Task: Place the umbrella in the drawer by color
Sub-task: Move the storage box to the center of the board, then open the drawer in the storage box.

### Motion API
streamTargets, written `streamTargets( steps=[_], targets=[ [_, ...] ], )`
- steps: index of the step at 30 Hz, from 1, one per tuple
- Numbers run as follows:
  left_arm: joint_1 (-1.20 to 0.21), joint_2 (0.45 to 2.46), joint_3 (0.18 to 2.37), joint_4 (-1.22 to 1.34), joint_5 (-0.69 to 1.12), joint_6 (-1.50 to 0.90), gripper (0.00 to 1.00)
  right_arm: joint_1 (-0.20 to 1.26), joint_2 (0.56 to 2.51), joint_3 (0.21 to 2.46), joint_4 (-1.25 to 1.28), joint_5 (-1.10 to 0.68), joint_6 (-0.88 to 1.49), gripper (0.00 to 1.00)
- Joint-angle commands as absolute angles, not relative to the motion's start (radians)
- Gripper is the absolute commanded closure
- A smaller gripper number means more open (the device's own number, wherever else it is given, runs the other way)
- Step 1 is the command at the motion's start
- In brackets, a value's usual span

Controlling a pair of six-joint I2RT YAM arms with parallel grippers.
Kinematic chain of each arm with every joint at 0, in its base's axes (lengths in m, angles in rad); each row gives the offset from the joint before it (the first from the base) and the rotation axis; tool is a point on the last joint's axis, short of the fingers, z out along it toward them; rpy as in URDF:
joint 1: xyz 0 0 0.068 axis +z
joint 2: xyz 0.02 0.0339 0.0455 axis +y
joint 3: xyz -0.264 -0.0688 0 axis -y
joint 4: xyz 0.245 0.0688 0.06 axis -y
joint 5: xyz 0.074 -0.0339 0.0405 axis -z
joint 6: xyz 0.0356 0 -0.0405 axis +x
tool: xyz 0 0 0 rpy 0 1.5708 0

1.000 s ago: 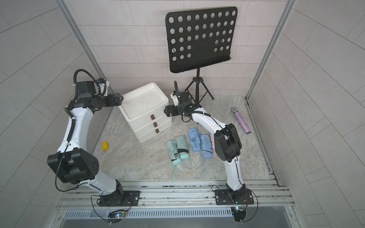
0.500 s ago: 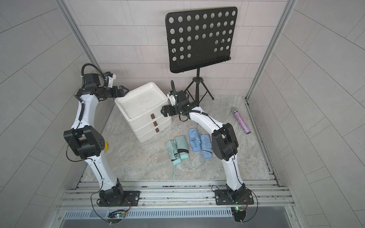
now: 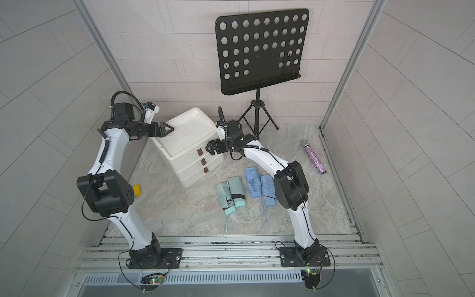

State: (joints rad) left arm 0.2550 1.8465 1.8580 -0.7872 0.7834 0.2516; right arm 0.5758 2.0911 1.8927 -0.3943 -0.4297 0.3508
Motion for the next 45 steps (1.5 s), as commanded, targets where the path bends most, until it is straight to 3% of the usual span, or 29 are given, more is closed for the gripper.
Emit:
streamTargets(
  steps=[1, 9, 14, 20, 26, 45],
  targets=[
    [0.256, 1.754, 1.799, -0.845, 0.803, 0.312, 0.11, 0.574, 2.079, 1.923, -0.432, -0.434, 0.319, 0.02],
    [0.266, 1.659, 1.709, -0.798, 0.742, 0.278, 0.1, 0.562, 2.03, 1.905, -0.464, -0.41, 0.329, 0.02],
    [0.285, 1.688, 1.774, -0.812, 0.778, 0.213, 0.1, 0.539, 1.842, 1.657, -0.27, -0.446, 0.444, 0.02],
    [0.285, 1.672, 1.732, -0.775, 0.783, 0.209, 0.1, 0.54, 1.739, 1.448, -0.001, -0.624, 0.692, 0.04],
    [0.275, 1.674, 1.714, -0.76, 0.814, 0.202, 0.13, 0.547, 1.763, 1.314, 0.319, -0.666, 0.974, 0.11],
    [0.222, 1.649, 1.681, -0.74, 0.788, 0.182, 0.21, 0.607, 1.956, 1.334, 0.575, -0.687, 1.202, 0.25]
  ],
)
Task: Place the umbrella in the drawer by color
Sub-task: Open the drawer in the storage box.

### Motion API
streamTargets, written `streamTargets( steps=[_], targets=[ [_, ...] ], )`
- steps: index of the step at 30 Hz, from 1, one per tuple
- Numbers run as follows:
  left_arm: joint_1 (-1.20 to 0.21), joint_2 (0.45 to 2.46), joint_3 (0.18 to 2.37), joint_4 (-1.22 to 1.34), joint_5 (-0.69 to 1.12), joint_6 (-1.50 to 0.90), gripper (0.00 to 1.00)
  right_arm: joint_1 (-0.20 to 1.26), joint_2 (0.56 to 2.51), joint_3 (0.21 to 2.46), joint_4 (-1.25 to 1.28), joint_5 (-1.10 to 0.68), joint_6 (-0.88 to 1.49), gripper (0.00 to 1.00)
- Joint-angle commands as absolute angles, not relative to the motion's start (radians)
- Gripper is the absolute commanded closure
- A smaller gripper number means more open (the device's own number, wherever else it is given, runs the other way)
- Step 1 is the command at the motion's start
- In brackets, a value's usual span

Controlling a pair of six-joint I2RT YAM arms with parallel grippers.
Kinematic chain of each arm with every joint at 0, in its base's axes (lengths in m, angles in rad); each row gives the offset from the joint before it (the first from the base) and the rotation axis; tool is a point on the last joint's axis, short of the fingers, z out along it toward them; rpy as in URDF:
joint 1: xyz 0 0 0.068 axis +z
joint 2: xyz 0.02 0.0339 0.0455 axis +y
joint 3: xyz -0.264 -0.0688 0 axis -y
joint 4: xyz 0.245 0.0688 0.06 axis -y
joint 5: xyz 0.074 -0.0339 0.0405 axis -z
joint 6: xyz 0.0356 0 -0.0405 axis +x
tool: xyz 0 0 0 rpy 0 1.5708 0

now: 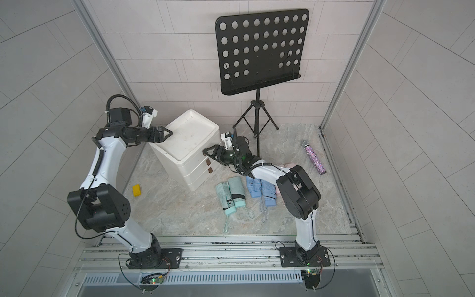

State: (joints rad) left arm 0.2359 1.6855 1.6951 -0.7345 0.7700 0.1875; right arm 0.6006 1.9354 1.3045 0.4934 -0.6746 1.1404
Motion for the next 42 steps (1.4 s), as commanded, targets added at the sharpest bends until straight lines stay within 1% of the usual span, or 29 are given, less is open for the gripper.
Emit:
streamTargets(
  steps=[1, 7, 13, 15, 22, 24, 29, 34, 42],
  targets=[
    [0.22, 1.649, 1.679, -0.738, 0.788, 0.181, 0.22, 0.607, 1.964, 1.339, 0.583, -0.691, 1.21, 0.27],
    [0.22, 1.647, 1.674, -0.738, 0.783, 0.181, 0.22, 0.608, 1.98, 1.342, 0.611, -0.687, 1.221, 0.36],
    [0.22, 1.643, 1.666, -0.735, 0.781, 0.181, 0.22, 0.607, 1.993, 1.35, 0.647, -0.695, 1.243, 0.54],
    [0.22, 1.644, 1.663, -0.732, 0.781, 0.179, 0.22, 0.607, 1.998, 1.353, 0.655, -0.698, 1.249, 0.55],
    [0.22, 1.64, 1.657, -0.728, 0.775, 0.175, 0.23, 0.607, 2.011, 1.356, 0.686, -0.714, 1.271, 0.78],
    [0.22, 1.637, 1.651, -0.716, 0.758, 0.167, 0.24, 0.606, 2.011, 1.354, 0.696, -0.722, 1.277, 0.85],
    [0.221, 1.638, 1.646, -0.696, 0.721, 0.143, 0.3, 0.594, 1.986, 1.332, 0.698, -0.738, 1.278, 0.99],
    [0.221, 1.636, 1.646, -0.678, 0.7, 0.129, 0.33, 0.58, 1.922, 1.279, 0.682, -0.741, 1.252, 1.0],
    [0.22, 1.648, 1.66, -0.663, 0.661, 0.109, 0.38, 0.557, 1.776, 1.179, 0.585, -0.744, 1.159, 1.0]
  ],
)
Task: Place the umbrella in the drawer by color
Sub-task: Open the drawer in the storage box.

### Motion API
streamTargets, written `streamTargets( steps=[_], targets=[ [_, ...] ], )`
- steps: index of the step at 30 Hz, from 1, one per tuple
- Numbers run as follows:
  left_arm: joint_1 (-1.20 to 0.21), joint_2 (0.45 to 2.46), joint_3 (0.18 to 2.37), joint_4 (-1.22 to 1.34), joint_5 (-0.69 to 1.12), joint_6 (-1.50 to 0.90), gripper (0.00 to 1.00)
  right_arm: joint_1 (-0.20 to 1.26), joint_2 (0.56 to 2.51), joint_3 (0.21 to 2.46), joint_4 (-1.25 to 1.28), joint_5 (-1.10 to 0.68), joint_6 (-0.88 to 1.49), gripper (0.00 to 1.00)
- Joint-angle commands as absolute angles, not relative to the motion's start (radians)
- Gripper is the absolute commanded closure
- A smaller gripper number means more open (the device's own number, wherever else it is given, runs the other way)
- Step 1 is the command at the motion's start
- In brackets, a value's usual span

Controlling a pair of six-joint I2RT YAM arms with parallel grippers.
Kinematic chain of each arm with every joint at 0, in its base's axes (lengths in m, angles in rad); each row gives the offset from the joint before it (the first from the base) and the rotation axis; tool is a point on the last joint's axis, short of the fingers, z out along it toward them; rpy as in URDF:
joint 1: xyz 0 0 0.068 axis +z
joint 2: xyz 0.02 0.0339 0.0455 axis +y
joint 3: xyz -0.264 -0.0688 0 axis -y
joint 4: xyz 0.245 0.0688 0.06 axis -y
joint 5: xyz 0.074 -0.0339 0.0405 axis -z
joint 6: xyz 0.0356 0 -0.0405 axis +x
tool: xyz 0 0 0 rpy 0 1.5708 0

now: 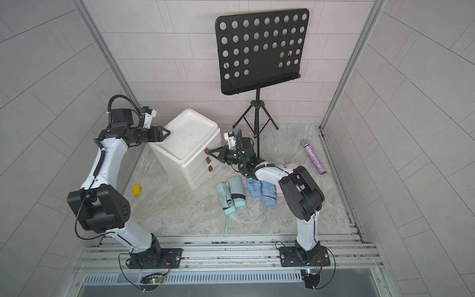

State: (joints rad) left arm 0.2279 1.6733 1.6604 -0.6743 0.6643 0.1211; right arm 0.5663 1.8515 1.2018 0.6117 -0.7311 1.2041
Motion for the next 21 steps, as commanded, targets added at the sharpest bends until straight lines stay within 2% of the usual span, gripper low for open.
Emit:
streamTargets(
  steps=[1, 21],
  targets=[
    [0.22, 1.648, 1.658, -0.66, 0.661, 0.107, 0.38, 0.555, 1.76, 1.169, 0.568, -0.744, 1.145, 1.0],
    [0.221, 1.66, 1.668, -0.633, 0.652, 0.074, 0.39, 0.51, 1.456, 0.979, 0.271, -0.717, 0.929, 1.0]
  ],
)
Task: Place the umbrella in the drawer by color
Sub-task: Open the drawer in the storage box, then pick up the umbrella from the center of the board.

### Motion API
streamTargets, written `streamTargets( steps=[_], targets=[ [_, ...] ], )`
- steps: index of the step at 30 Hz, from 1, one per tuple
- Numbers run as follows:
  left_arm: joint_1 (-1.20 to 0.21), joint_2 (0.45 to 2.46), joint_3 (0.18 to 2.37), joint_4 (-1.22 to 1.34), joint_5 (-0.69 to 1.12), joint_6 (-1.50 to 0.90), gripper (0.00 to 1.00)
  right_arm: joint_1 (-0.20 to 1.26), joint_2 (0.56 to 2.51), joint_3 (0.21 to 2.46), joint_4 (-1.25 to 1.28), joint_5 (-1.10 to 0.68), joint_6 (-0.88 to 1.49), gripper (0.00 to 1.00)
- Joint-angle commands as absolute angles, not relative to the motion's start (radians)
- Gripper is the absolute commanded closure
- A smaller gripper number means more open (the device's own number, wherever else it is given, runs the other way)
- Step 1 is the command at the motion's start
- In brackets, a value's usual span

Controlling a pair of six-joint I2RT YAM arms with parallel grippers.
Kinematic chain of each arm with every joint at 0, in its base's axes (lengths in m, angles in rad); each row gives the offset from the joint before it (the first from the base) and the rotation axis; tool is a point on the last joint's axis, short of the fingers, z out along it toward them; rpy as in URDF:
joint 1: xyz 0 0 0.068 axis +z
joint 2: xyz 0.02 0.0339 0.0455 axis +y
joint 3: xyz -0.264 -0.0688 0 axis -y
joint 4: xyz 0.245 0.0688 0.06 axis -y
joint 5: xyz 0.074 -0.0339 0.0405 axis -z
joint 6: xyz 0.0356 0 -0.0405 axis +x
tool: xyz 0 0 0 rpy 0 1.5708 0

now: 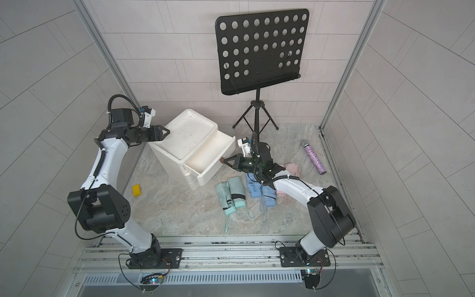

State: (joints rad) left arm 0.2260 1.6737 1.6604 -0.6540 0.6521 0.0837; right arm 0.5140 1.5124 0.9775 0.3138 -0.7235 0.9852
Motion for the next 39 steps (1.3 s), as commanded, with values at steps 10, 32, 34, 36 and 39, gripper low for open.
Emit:
streamTargets(
  steps=[10, 32, 34, 36, 39],
  targets=[
    [0.242, 1.664, 1.694, -0.623, 0.645, 0.032, 0.18, 0.503, 1.439, 0.986, 0.209, -0.701, 0.901, 0.9],
    [0.4, 1.503, 1.927, -0.86, 1.047, -0.058, 0.06, 0.217, 1.178, 1.133, -0.582, -0.341, 0.461, 0.22],
    [0.376, 1.474, 1.895, -0.86, 1.088, -0.079, 0.06, 0.171, 1.194, 1.147, -0.654, -0.284, 0.418, 0.22],
    [0.329, 1.439, 1.853, -0.862, 1.101, -0.081, 0.06, 0.117, 1.217, 1.145, -0.697, -0.247, 0.398, 0.22],
    [0.238, 1.391, 1.787, -0.866, 1.091, -0.076, 0.06, 0.06, 1.246, 1.11, -0.706, -0.179, 0.385, 0.22]
  ],
)
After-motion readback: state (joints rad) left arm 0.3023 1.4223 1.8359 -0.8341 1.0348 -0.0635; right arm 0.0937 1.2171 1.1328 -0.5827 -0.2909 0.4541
